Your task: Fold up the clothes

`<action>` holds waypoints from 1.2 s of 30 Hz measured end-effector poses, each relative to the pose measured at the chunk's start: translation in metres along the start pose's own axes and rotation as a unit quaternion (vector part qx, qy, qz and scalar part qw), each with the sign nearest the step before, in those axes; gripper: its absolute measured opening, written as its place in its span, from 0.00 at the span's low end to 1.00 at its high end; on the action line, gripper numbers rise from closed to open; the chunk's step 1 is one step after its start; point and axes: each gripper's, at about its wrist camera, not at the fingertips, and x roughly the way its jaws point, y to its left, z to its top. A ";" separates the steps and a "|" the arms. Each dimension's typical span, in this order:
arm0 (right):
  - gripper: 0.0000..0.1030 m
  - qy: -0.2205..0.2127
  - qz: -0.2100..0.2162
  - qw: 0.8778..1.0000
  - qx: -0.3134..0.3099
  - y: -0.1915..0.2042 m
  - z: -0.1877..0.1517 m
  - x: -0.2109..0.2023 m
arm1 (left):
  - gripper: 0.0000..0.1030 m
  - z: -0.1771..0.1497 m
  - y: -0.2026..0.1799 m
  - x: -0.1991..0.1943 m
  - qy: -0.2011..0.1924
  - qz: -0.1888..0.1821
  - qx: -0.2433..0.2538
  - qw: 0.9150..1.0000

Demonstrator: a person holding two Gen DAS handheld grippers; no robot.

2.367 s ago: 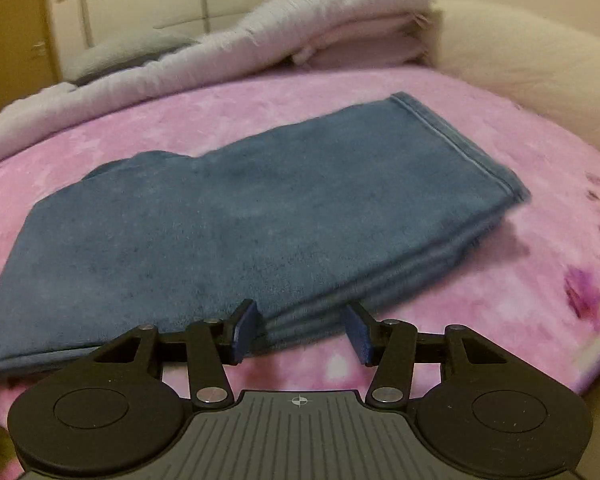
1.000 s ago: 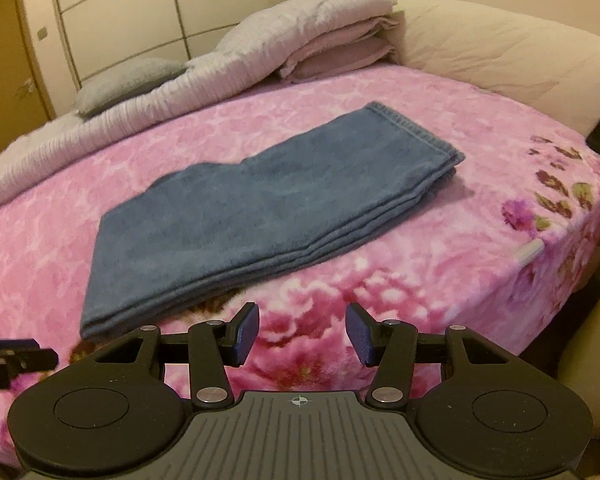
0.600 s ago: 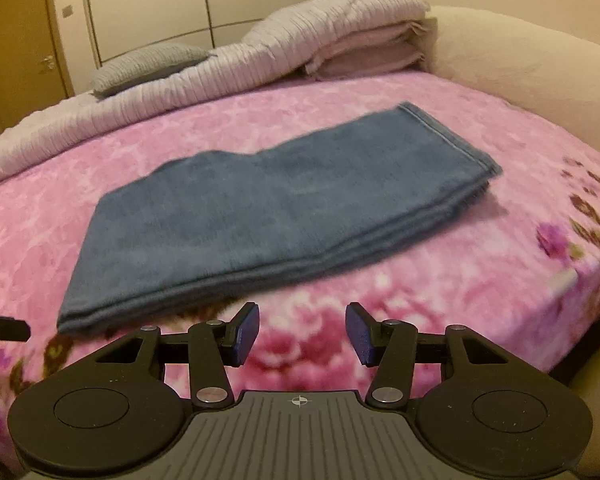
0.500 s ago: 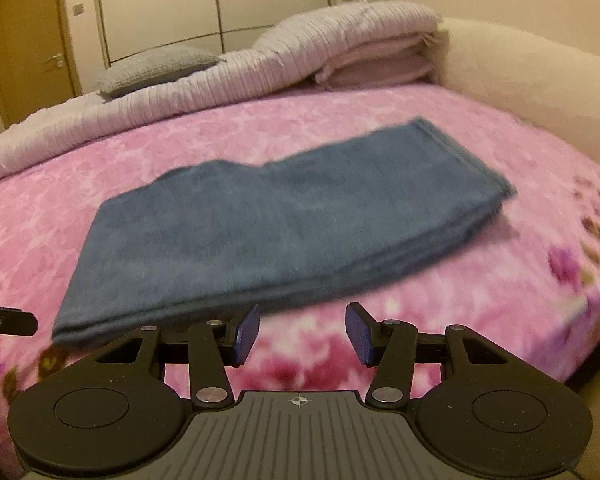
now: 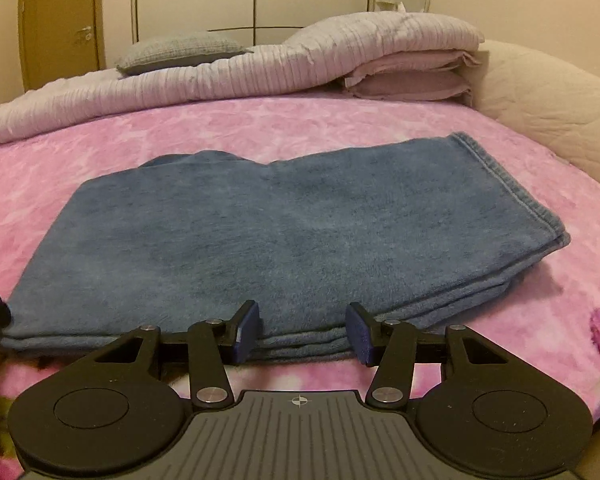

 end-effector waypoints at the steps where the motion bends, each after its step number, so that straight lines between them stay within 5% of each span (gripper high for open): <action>1: 0.50 -0.004 0.004 1.000 -0.024 0.008 -0.003 -0.005 | 0.38 -0.001 0.004 -0.002 0.002 0.002 -0.004 1.000; 5: 0.50 -0.020 0.024 0.986 -0.165 0.052 -0.020 -0.024 | 0.37 -0.007 0.020 -0.008 0.008 0.010 -0.022 1.000; 9: 0.69 -0.040 0.040 0.945 -0.324 0.106 -0.047 -0.033 | 0.37 -0.012 0.033 -0.015 0.009 0.006 -0.040 0.999; 18: 0.69 -0.097 0.026 0.875 -0.473 0.167 -0.066 -0.008 | 0.37 -0.021 0.036 -0.017 0.006 -0.011 -0.034 0.999; 23: 0.67 -0.112 0.041 0.876 -0.467 0.170 -0.065 0.006 | 0.37 -0.020 0.041 -0.016 0.002 -0.021 -0.042 0.999; 25: 0.39 -0.112 0.054 0.880 -0.458 0.170 -0.064 0.008 | 0.37 -0.014 0.040 -0.017 -0.004 -0.016 -0.043 0.999; 27: 0.26 -0.110 0.062 0.885 -0.449 0.172 -0.066 0.009 | 0.37 -0.009 0.039 -0.018 -0.011 -0.012 -0.044 0.999; 29: 0.21 -0.104 0.084 0.911 -0.390 0.164 -0.055 0.007 | 0.36 -0.004 0.038 -0.019 -0.017 -0.008 -0.045 0.999; 31: 0.16 -0.097 0.135 0.957 -0.239 0.134 -0.029 0.002 | 0.36 0.002 0.037 -0.020 -0.024 -0.003 -0.045 0.999; 32: 0.16 -0.096 0.161 0.970 -0.156 0.115 -0.016 0.000 | 0.36 0.005 0.036 -0.021 -0.027 -0.001 -0.046 0.999; 34: 0.15 -0.093 0.210 0.973 0.012 0.076 0.010 -0.004 | 0.36 0.012 0.032 -0.021 -0.033 0.000 -0.043 0.999; 36: 0.14 -0.102 0.247 0.948 0.173 0.028 0.025 -0.007 | 0.36 0.024 0.019 -0.016 -0.037 -0.006 -0.028 0.999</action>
